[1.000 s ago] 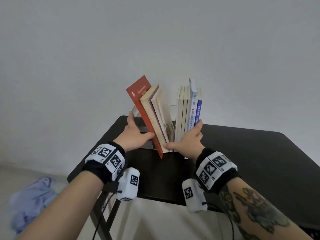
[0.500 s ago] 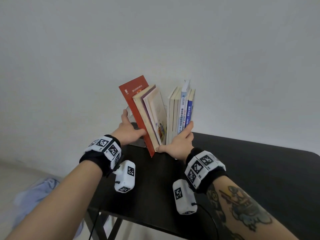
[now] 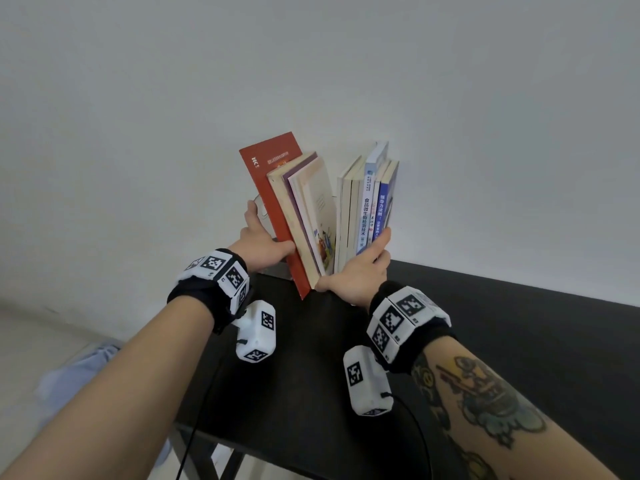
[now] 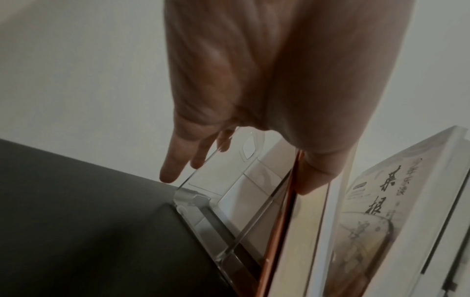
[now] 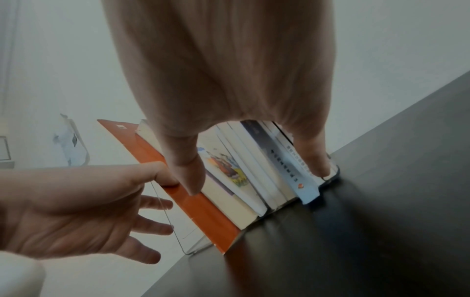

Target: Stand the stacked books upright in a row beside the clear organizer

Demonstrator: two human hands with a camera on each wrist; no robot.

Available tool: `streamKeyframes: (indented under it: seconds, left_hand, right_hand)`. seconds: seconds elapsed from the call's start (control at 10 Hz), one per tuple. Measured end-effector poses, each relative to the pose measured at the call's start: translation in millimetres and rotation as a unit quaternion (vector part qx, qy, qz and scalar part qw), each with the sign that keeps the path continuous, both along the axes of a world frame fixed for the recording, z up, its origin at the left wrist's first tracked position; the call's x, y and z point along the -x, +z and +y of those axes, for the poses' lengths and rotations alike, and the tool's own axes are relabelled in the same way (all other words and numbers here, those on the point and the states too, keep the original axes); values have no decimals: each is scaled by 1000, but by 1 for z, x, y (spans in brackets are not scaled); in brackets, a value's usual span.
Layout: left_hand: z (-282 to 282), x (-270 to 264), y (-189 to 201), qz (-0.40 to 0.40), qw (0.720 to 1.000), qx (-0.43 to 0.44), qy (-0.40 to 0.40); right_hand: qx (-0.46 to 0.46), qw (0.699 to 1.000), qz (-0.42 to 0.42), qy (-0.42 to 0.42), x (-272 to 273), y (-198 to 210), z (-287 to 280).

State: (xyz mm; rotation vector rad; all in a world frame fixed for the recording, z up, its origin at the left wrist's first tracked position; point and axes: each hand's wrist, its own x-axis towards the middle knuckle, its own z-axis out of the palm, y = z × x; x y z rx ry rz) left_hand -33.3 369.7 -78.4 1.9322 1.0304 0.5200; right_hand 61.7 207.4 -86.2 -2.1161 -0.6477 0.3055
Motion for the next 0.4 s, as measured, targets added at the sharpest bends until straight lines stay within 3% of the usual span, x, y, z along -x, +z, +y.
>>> streamKeyframes:
  seconds: [0.3,0.4]
  left_hand:
    - [-12,3,7,5,1000,23,-19]
    - [-36,7,9,-7,999,-4,46]
  right_hand:
    - [26,997,38,64,-5,17,-21]
    - [1,996,32,82,-3,30,-45]
